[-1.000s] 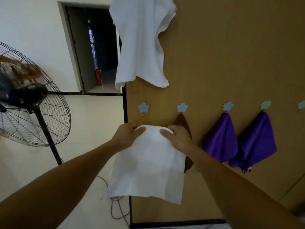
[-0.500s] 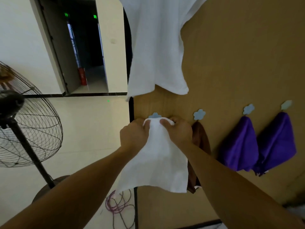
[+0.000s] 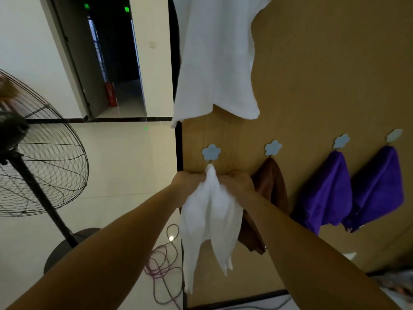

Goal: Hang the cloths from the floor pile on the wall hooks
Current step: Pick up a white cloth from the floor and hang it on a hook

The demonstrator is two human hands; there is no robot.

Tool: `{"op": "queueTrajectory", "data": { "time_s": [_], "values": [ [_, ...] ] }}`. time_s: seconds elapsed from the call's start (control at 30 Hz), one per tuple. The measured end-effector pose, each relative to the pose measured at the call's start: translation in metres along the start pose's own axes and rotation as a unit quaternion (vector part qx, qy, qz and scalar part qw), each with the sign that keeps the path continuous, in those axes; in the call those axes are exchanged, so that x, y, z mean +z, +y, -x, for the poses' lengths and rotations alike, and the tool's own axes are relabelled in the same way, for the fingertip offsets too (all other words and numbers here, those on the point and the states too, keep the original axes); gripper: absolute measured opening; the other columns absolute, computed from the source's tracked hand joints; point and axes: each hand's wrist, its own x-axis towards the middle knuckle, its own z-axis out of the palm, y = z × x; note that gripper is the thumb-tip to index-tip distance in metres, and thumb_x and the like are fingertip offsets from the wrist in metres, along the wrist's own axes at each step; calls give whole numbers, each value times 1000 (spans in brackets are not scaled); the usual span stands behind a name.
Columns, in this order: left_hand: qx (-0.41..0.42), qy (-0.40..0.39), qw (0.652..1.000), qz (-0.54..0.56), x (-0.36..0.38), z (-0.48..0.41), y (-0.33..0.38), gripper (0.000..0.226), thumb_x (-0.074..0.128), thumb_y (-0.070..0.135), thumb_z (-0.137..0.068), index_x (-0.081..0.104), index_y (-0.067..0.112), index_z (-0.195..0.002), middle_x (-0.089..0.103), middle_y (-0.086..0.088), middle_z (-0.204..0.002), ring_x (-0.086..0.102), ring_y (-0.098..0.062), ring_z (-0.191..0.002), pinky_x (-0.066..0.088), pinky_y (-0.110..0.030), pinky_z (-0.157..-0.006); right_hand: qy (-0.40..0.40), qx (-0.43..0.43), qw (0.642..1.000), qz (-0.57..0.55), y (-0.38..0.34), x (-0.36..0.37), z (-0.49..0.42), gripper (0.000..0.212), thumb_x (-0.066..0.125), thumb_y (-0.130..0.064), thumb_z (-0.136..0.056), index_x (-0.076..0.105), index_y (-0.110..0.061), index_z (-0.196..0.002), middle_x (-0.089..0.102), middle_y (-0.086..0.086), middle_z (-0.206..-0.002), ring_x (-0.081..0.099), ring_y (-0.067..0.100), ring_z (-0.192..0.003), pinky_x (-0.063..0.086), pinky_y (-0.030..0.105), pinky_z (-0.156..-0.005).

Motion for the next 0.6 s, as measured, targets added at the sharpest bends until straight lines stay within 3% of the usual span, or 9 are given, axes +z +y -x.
{"op": "queueTrajectory", "data": {
  "time_s": [0.1, 0.2, 0.27, 0.33, 0.37, 0.4, 0.43, 0.5, 0.6],
  "values": [
    [21, 37, 975, -216, 1, -1, -2, 54, 56, 58, -85, 58, 15, -117, 62, -3, -114, 58, -16, -98, 46, -29, -85, 41, -40, 979, 196, -7, 2, 5, 58, 50, -71, -79, 69, -17, -85, 69, 2, -90, 64, 23, -90, 54, 38, -82],
    [43, 84, 891, -444, -1, 4, -1, 46, 46, 61, -86, 60, 18, -97, 62, 4, -95, 57, -17, -85, 38, -29, -76, 209, -135, 880, 405, -8, 6, 16, 54, 42, -69, -86, 65, -21, -98, 61, 0, -107, 53, 25, -107, 39, 40, -92],
    [136, 172, 799, -560, 1, 9, -6, 37, 44, 53, -86, 59, 20, -94, 64, 4, -89, 59, -18, -81, 37, -32, -75, 227, -223, 874, 368, -6, 6, 19, 33, 50, -47, -92, 64, -19, -103, 59, 2, -108, 52, 26, -106, 36, 37, -89],
    [269, 221, 730, -588, 2, 12, -14, 32, 47, 45, -88, 56, 20, -107, 64, 1, -96, 59, -22, -88, 39, -34, -75, 150, -288, 913, 248, -2, 8, 20, 22, 53, -23, -95, 65, -14, -110, 64, 5, -107, 58, 24, -102, 39, 27, -86],
    [325, 211, 714, -584, 3, 11, -19, 34, 47, 40, -90, 54, 20, -117, 62, -2, -106, 58, -23, -95, 41, -34, -77, 104, -302, 926, 200, -1, 10, 23, 24, 52, -19, -96, 64, -13, -116, 66, 5, -109, 60, 20, -100, 38, 19, -83],
    [361, 182, 714, -572, 3, 10, -21, 38, 47, 35, -92, 50, 17, -127, 59, -4, -114, 55, -24, -102, 42, -33, -82, 71, -315, 934, 155, 1, 11, 26, 27, 53, -18, -96, 62, -13, -121, 66, 3, -111, 59, 14, -98, 36, 11, -81],
    [380, 150, 736, -539, 3, 10, -22, 43, 48, 31, -93, 48, 14, -133, 57, -7, -120, 53, -25, -107, 41, -33, -86, 50, -325, 937, 113, 2, 12, 29, 31, 55, -17, -95, 60, -13, -125, 66, -1, -112, 57, 7, -97, 34, 4, -79],
    [374, 103, 810, -440, 5, 11, -23, 49, 51, 30, -93, 45, 9, -137, 54, -10, -126, 50, -26, -113, 40, -31, -93, 25, -326, 942, 78, 5, 14, 31, 41, 61, -15, -90, 56, -15, -130, 60, -9, -113, 52, 2, -99, 33, -1, -81],
    [346, 85, 870, -341, 11, 14, -28, 59, 55, 42, -91, 40, 11, -139, 51, -8, -129, 50, -23, -115, 39, -25, -92, 4, -286, 953, 100, 4, 11, 26, 47, 62, -12, -86, 53, -18, -132, 61, -6, -115, 53, 6, -98, 41, 15, -84]
  ]
}}
